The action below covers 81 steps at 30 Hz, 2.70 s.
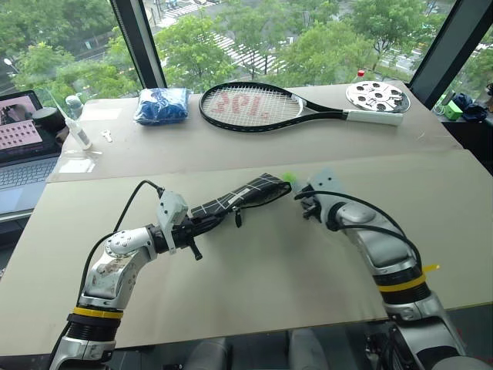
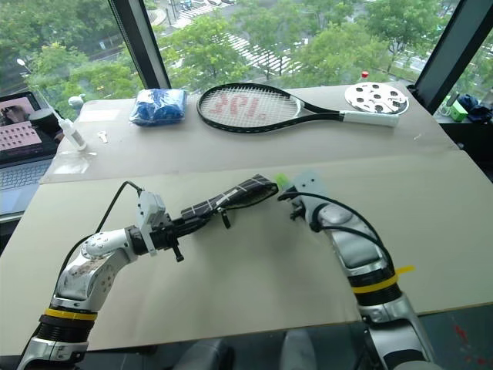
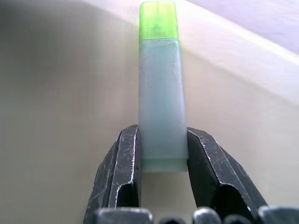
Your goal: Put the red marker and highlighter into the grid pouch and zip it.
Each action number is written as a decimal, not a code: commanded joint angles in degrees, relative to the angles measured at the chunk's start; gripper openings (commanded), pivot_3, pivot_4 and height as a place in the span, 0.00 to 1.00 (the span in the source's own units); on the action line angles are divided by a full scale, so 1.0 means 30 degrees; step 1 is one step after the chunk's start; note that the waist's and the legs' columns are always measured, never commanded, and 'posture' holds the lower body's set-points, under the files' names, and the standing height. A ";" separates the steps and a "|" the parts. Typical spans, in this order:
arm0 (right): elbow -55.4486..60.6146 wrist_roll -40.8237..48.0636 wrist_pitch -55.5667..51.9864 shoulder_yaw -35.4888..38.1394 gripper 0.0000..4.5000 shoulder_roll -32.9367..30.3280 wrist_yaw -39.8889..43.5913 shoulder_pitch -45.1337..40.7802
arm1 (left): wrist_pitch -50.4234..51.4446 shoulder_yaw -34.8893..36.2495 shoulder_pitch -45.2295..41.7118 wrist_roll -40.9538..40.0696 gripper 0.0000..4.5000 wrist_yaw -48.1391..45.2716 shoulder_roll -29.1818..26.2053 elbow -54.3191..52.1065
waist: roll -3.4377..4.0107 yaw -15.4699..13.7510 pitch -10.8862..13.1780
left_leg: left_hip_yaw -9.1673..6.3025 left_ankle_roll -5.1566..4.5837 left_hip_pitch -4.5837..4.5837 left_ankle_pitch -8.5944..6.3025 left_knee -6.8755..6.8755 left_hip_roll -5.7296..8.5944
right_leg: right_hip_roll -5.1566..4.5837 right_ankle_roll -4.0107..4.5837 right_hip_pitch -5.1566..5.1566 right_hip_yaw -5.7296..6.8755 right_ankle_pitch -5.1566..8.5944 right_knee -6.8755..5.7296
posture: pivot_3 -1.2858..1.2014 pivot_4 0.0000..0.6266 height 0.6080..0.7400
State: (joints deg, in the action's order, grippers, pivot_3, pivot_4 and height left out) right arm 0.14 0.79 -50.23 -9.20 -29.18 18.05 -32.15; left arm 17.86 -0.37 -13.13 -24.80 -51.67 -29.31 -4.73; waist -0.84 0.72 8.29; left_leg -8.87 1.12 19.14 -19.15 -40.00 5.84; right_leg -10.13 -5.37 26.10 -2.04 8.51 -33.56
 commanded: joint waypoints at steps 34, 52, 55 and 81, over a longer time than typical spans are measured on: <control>0.4403 0.1265 1.3656 0.0141 0.22 -0.8902 1.6157 -0.0326 | 0.0014 0.0006 -0.0310 -0.0156 0.00 -0.0521 0.0004 -0.0577 | -0.0008 -0.0001 0.0011 | 0.0130 -0.0037 0.0032 -0.0027 0.0036 -0.0107 | 0.0061 0.0004 0.0023 0.0029 -0.0086 0.0160 | 0.52 0.24 1.00; 0.2751 -0.1116 1.2815 -0.1134 0.22 -0.7197 1.5681 -0.1336 | 0.0166 -0.0094 -0.0280 -0.0136 0.00 -0.0495 0.0027 -0.0750 | -0.0009 0.0027 0.0010 | 0.0156 -0.0028 0.0030 -0.0031 0.0035 -0.0157 | 0.0111 0.0027 0.0029 0.0020 -0.0101 0.0169 | 0.52 0.24 1.00; 0.2808 -0.0457 1.2103 -0.0561 0.22 -0.7396 1.6108 -0.1591 | 0.0206 -0.0057 -0.0206 -0.0118 0.00 -0.0488 -0.0020 -0.0799 | -0.0009 0.0025 0.0011 | 0.0156 -0.0026 0.0031 -0.0032 0.0035 -0.0160 | 0.0114 0.0028 0.0029 0.0019 -0.0102 0.0173 | 0.52 0.24 1.00; 0.3203 -0.5069 1.1916 -0.5592 0.22 -0.3611 1.4328 -0.2567 | 0.0086 -0.0342 -0.0373 0.0321 0.00 -0.0782 0.0061 -0.0544 | -0.0008 0.0085 0.0010 | 0.0167 -0.0012 0.0035 -0.0038 0.0026 -0.0192 | 0.0144 0.0048 0.0047 0.0017 -0.0114 0.0169 | 0.52 0.24 1.00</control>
State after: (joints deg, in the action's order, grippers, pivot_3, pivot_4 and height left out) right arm 8.30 -11.76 -16.53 -24.28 -40.90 62.42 -39.67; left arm 18.83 -1.49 -13.51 -23.31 -53.64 -29.12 -4.67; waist -0.86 0.98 8.32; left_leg -8.37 1.08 19.24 -19.26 -39.93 5.26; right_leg -9.70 -5.22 26.24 -1.99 8.17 -33.05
